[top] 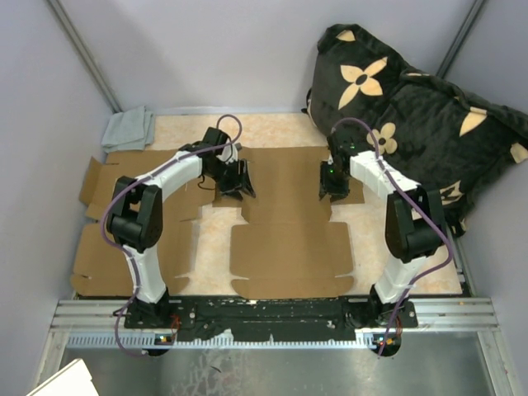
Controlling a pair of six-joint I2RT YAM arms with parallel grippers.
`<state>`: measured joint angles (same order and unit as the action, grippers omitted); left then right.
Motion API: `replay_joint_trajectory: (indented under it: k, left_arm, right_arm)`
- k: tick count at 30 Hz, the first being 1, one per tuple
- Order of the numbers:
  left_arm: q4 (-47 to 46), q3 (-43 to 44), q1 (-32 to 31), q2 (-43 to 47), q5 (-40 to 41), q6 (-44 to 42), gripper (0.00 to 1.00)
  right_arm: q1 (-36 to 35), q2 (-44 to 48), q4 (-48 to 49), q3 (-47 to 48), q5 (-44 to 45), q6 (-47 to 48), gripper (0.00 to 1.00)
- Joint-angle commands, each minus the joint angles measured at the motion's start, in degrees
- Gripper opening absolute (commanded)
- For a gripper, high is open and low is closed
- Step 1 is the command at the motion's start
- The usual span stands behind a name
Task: Fold the paper box
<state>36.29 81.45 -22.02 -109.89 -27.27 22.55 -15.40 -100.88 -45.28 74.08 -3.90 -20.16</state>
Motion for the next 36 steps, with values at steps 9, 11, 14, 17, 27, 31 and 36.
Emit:
replay_joint_trajectory:
  k: [9, 11, 14, 17, 27, 31, 36]
  left_arm:
    - [0.1, 6.5, -2.7, -8.9, -2.7, 2.2, 0.59]
    - [0.5, 7.6, -2.9, -9.6, -2.7, 2.3, 0.59]
    - [0.7, 8.1, -2.9, -9.2, -1.9, 2.9, 0.60]
    - [-0.2, 8.4, -2.9, -9.4, -3.1, 4.2, 0.60]
    - [8.9, 10.2, -3.4, -7.3, 2.6, 3.4, 0.63]
    - [14.7, 9.4, -2.9, -5.0, 12.1, 2.3, 0.67]
    - [14.0, 4.9, -2.8, -0.2, 17.4, 2.5, 0.69]
  right_arm:
    - [-2.6, -5.1, -0.1, 5.8, -5.6, 0.6, 0.43]
    - [-2.6, -6.1, -0.3, 6.4, -5.7, 1.0, 0.43]
    - [-2.6, -5.4, -0.7, 7.4, -3.6, 0.8, 0.43]
    - [-2.6, -4.7, -1.1, 8.5, -2.7, 0.6, 0.43]
    - [-2.5, -1.2, -4.1, 8.3, 3.8, -1.6, 0.51]
    - [-0.7, 0.6, -5.3, 4.5, 9.1, -3.0, 0.61]
    - [3.2, 4.3, -2.0, -2.1, 7.7, -3.8, 0.62]
